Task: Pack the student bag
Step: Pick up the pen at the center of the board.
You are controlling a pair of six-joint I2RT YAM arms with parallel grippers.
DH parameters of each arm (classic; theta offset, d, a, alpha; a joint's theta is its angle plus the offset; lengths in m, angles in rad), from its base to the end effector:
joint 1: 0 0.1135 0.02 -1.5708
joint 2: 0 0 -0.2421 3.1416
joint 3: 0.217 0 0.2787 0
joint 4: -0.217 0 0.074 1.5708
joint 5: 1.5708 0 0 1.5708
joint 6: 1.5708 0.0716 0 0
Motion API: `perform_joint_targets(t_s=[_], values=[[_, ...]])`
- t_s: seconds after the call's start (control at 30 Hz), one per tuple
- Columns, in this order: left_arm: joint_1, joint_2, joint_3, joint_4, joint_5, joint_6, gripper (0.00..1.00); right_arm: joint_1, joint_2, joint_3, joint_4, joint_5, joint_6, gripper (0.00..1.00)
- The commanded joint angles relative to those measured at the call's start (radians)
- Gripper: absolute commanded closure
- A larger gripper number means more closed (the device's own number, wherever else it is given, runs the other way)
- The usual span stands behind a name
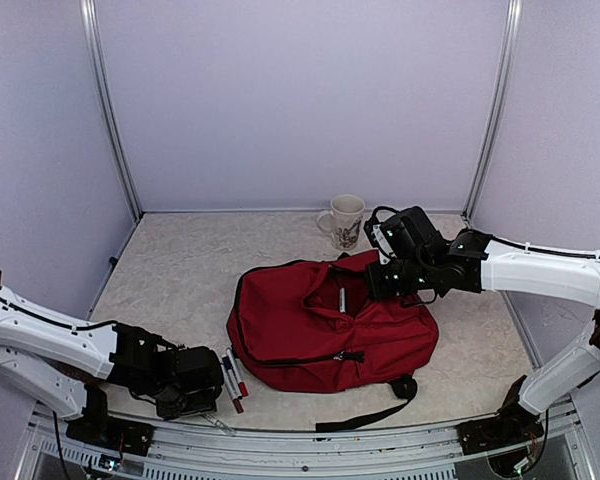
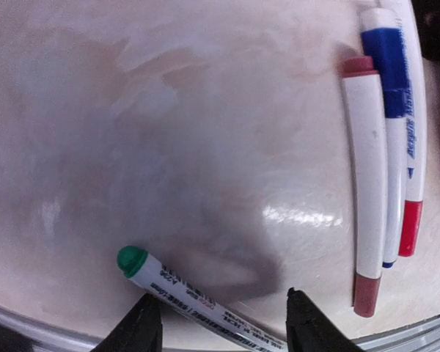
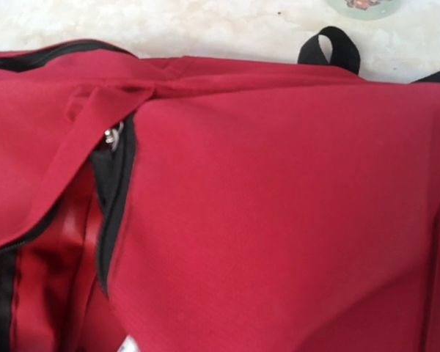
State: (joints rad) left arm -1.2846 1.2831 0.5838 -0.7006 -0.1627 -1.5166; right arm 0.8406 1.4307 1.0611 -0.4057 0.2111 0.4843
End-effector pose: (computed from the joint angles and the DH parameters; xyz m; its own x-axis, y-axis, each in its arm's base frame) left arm 0.0740 -0.2105 0.0738 -0.9526 -0.2533 -0.1686 -0.2269 0.9605 -0.1612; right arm 0.2543 0.2616 0.2101 -0.7059 -0.1059 -0.7004 -0.3390 0.9187 0.2027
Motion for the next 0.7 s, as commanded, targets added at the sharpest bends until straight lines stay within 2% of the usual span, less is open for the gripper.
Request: perform_joint_targets(t_s=[0.0,0.27,0.4,0.6,0.67], values=[[0.037,0.046,-0.018,0.075,-0.032,0.026,0.52,-0.013,-0.018,-0.010,0.019,0.015,0.003,1.00],[0.127,0.092,-0.010,0.073,-0.108,0.082,0.83,-0.015,-0.032,-0.017,0.016,0.030,0.002,1.00],[0.211,0.124,-0.002,0.086,-0.143,0.168,0.93,-0.013,-0.036,-0.012,0.010,0.031,0.001,1.00],[0.370,0.171,0.045,0.125,-0.213,0.358,0.93,-0.015,-0.049,-0.020,0.008,0.038,0.002,1.00],[0.445,0.187,0.064,0.166,-0.211,0.444,0.80,-0.014,-0.046,-0.021,0.010,0.035,0.003,1.00]])
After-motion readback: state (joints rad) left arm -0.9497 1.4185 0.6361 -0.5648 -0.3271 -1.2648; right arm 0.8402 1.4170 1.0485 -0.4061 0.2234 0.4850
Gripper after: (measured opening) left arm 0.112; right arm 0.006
